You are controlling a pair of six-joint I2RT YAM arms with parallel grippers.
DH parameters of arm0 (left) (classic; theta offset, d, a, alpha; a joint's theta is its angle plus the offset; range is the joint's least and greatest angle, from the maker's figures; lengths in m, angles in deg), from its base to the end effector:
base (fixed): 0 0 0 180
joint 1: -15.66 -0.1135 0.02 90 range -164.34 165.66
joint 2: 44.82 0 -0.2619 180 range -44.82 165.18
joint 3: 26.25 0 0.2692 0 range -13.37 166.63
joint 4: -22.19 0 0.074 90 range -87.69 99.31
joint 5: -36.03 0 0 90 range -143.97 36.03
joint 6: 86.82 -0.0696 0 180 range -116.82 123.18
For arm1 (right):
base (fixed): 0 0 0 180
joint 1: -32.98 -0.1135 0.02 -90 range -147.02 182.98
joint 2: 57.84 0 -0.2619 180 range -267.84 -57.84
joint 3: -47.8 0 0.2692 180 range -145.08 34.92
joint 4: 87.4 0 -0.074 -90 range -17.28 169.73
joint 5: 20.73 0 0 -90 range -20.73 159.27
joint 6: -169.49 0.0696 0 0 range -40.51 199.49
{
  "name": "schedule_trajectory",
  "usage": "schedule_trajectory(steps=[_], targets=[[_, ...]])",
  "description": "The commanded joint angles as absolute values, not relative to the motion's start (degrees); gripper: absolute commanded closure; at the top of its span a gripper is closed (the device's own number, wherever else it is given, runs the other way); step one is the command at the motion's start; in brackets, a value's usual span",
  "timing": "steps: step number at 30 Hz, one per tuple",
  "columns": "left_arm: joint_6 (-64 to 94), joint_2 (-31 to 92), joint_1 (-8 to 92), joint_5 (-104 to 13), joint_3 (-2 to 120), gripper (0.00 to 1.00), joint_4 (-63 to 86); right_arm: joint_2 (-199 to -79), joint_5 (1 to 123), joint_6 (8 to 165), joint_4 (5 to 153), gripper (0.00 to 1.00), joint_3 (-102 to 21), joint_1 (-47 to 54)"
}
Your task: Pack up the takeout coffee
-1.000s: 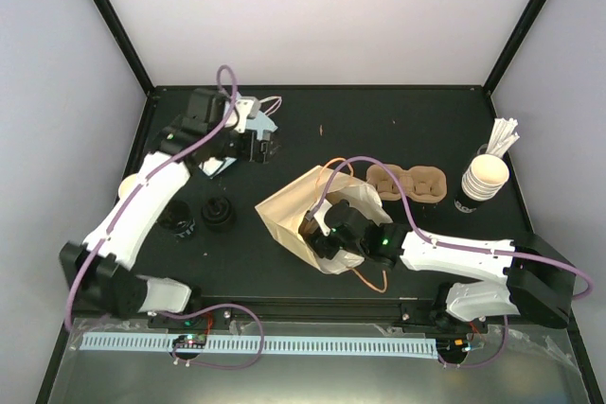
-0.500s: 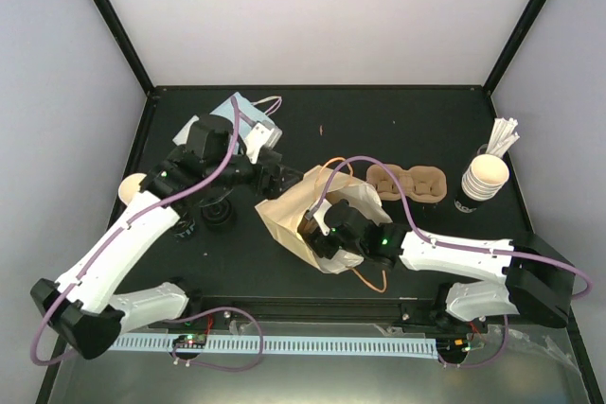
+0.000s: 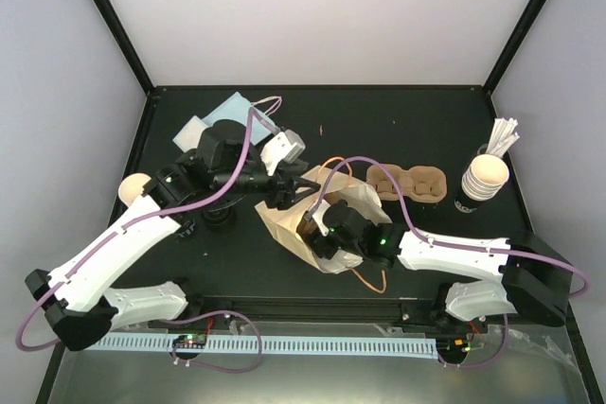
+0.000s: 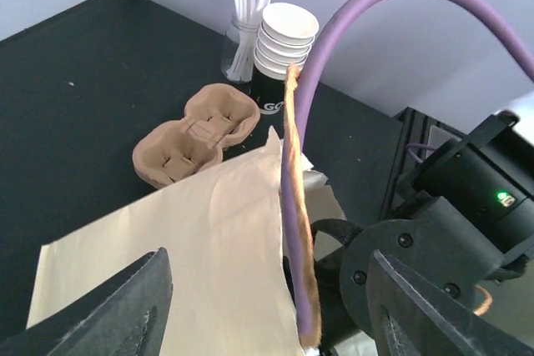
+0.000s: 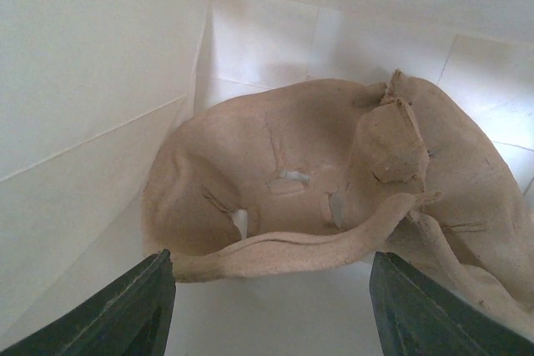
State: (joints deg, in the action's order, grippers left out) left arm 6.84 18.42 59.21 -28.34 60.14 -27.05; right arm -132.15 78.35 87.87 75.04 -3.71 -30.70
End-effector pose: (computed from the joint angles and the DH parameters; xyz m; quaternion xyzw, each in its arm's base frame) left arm 0.1767 -0.2095 0.3930 0.3926 0.7377 -0.3791 0.3975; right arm 0.1456 0.2695 0.1689 -0.3904 0.8169 0.1880 0.3807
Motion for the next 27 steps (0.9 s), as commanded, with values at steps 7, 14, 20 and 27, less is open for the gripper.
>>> schedule_trajectory(steps=[7, 14, 20, 27], targets=[[6.89, 24.04, 61.32, -29.89, 65.67, 0.71, -27.29, -131.96, 79.74, 86.53, 76.59, 0.34, -3.76, -31.0], [6.37, 22.62, 61.28, -33.51, 65.93, 0.98, -29.86, -129.08, 82.05, 86.16, 78.15, 0.34, -2.32, -31.02], [4.6, 20.69, 61.32, -33.79, 65.4, 0.99, -32.69, -124.91, 83.64, 83.78, 80.36, 0.32, 0.19, -31.0], [2.39, 18.57, 61.31, -32.88, 64.31, 0.99, -34.48, -121.12, 79.92, 77.97, 80.56, 0.28, 1.0, -31.16]])
